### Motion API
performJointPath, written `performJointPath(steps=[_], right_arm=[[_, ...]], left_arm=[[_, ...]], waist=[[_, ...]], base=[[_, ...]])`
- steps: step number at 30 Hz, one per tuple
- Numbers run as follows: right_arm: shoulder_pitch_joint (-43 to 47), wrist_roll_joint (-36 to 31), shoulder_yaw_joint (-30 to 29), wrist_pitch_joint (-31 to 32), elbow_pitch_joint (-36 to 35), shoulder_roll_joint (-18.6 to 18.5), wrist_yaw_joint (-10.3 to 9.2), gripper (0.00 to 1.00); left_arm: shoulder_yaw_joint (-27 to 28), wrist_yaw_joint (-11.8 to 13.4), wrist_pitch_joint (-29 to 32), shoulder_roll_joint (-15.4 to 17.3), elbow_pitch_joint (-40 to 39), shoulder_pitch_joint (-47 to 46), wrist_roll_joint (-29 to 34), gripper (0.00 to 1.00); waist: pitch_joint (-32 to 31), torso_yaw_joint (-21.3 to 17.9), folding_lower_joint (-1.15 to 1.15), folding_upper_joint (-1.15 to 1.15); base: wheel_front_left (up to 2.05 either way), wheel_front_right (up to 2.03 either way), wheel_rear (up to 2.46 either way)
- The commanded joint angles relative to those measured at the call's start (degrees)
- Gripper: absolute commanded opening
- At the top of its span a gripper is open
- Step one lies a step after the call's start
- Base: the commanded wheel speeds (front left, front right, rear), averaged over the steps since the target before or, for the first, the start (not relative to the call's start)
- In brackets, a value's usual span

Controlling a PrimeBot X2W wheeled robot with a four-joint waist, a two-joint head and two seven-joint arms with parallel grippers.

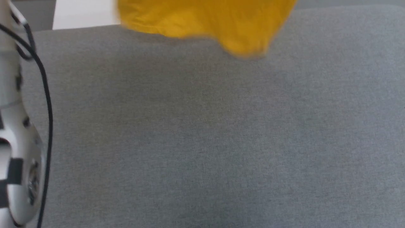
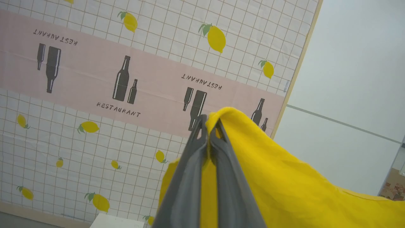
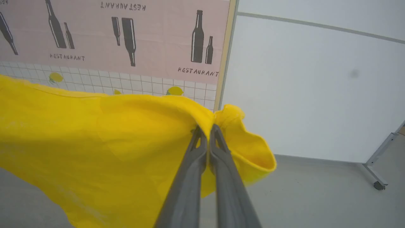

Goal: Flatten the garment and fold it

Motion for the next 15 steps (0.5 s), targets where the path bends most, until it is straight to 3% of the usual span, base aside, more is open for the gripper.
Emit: performJointPath(steps=[1, 7, 15], right_arm=[[-1.21, -0.95, -1.06, -1.63, 0.76, 0.39, -0.08, 0.00], [-4.78, -3.80, -4.78, -7.64, 5.70, 3.16, -0.08, 0.00], [-1.56, 2.09, 0.85, -8.94, 8.78, 1.80, -0.08, 0.00]], left_arm=[[-0.25, -0.19, -0.98, 0.68, 0.58, -1.58, 0.80, 0.00], [-0.60, -1.01, -4.35, 2.18, 4.13, -5.30, 2.23, 0.00], [0.56, -3.84, -7.29, 1.81, 8.53, -0.35, -0.62, 0.00]], waist=[[1.76, -0.73, -0.01, 0.00], [4.41, -1.04, -0.01, 0.00], [5.59, 0.29, -0.01, 0.00]], base=[[0.00, 0.00, 0.00], [0.00, 0.00, 0.00], [0.00, 0.00, 0.00]])
